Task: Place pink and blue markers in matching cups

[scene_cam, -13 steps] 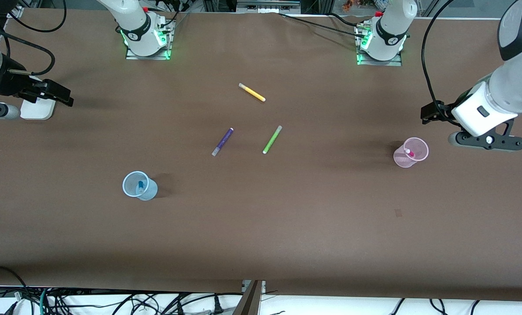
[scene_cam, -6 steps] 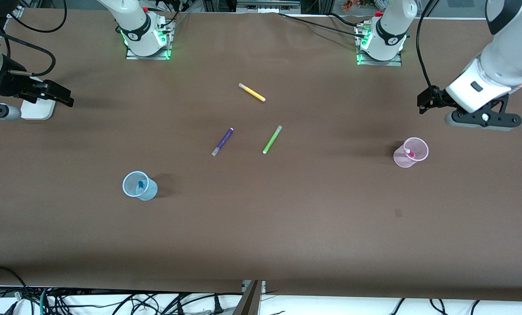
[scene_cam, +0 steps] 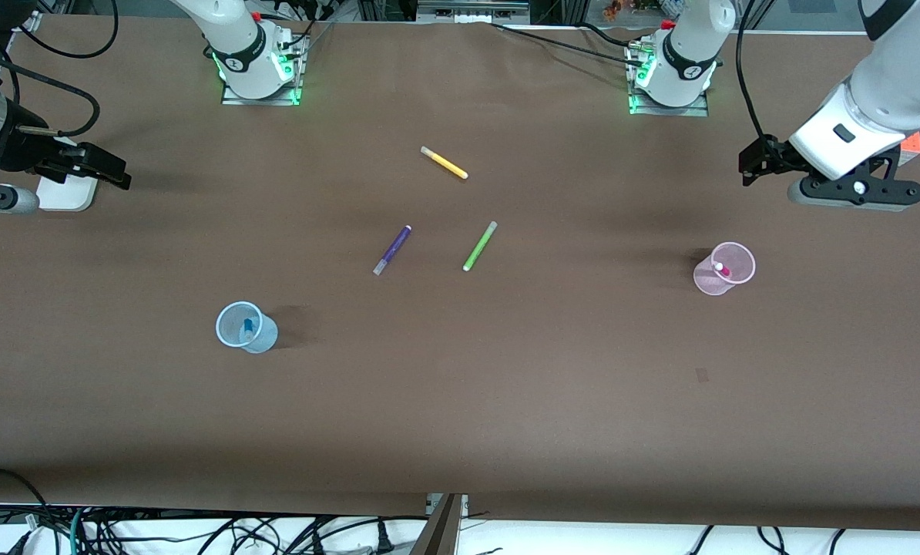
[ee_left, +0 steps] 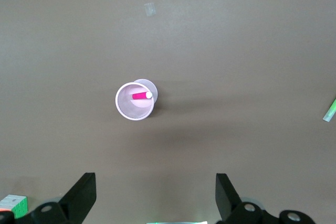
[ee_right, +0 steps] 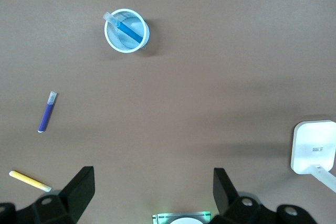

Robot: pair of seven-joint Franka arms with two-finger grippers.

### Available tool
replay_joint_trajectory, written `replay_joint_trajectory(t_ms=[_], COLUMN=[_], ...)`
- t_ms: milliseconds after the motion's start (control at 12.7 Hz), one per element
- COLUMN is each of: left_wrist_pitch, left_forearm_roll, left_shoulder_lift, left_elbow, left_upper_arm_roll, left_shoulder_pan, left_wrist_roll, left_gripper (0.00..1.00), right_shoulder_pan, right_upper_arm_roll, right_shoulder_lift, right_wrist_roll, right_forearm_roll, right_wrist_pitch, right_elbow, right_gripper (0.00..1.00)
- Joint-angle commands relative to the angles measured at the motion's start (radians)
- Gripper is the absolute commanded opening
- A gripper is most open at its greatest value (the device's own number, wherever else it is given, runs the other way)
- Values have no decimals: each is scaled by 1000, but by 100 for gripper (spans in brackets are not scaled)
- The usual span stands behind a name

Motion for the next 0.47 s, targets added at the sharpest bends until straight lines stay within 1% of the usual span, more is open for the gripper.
replay_joint_trajectory(t_ms=[0,394], left_wrist_pitch=[-17,-23], left_forearm_roll=[-40,-43], left_shoulder_lift=[12,12], left_elbow=[21,18], left_upper_arm_roll=[0,2], left_shoulder_pan=[10,13], left_wrist_roll=[24,24], left_gripper=[100,100], right_shoulder_pan=[-1,1], right_upper_arm_roll=[3,3], right_shoulder_lift=[7,7], right_wrist_roll=[6,8], right_forearm_roll=[-15,-15], right_wrist_pitch=[-14,-14], right_elbow=[22,22], right_gripper=[100,100])
